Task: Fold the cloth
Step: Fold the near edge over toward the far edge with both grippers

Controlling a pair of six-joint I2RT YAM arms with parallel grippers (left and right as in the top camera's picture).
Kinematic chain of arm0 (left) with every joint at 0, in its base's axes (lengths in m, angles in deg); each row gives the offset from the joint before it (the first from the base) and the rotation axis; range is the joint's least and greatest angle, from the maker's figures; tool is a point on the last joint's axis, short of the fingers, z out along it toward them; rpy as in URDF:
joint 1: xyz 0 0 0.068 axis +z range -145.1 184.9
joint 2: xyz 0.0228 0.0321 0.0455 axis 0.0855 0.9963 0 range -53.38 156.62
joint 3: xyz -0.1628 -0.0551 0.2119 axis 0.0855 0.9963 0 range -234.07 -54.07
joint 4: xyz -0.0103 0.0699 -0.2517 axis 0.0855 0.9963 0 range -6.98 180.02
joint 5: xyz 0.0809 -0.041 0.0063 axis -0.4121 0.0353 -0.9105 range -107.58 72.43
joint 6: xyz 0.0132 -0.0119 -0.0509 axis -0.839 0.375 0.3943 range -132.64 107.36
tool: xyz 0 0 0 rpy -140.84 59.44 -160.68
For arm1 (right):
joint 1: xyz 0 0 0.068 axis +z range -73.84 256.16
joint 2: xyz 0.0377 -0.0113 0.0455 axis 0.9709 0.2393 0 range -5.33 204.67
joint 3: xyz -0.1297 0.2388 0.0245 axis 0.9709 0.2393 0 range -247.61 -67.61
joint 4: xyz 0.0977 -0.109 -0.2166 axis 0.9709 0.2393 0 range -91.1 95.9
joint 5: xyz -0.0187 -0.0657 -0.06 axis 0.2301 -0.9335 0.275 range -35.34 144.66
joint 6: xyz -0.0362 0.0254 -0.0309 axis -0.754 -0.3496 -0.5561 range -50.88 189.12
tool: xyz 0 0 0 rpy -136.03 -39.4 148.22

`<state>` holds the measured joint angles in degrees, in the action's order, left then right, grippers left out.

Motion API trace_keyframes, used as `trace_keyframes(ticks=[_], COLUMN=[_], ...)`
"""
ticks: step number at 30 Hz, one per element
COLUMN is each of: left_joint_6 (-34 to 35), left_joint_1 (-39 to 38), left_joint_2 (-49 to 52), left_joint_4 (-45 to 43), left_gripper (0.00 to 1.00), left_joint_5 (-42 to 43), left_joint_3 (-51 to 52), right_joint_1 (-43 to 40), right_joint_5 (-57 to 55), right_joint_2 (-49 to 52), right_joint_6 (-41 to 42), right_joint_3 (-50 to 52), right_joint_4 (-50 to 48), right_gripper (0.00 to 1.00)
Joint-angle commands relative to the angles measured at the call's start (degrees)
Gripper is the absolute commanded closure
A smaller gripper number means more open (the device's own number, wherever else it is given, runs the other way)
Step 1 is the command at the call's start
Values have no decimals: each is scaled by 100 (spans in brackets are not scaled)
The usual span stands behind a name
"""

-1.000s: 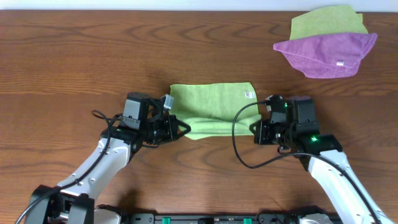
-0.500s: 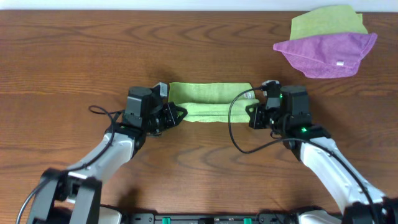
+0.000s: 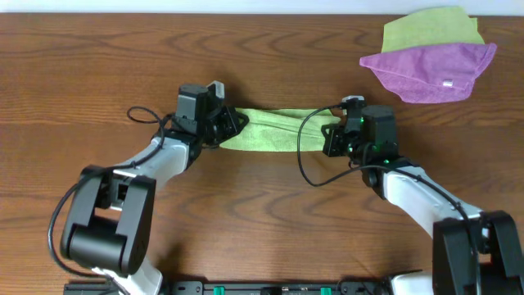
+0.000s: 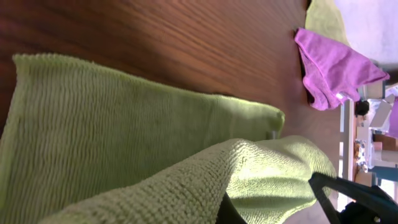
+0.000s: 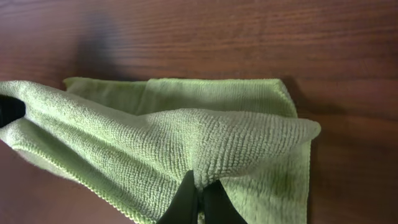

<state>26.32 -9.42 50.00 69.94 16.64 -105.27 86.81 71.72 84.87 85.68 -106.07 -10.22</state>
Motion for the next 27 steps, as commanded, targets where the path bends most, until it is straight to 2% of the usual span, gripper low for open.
trace_keyframes(ticks=[1,12,23,26,27], left_joint_6=[-151,-170,-170,-170,-173], left_joint_1=[168,243,249,249,254], left_joint_2=[208,420,789,885,892], left_joint_4=[26,26,-138,-140,-168], left_gripper=[94,94,94,94,91], left_joint_5=[-365,-765,-986,-981,-981], left_joint_3=[-197,-225,-328,-407,-415], right_joint_1=[-44,-20,271,310,319], right_joint_5=[-529,-575,-1027,-1174,-1207], right_joint_2=[205,938,1113,1113,1113], right_joint_6=[57,11,9,7,-13], right_joint_3=[-205,-732,-761,-761,-761], right_joint_4=[-52,-57,-118,-122,-125], right_gripper=[99,98,98,91,82])
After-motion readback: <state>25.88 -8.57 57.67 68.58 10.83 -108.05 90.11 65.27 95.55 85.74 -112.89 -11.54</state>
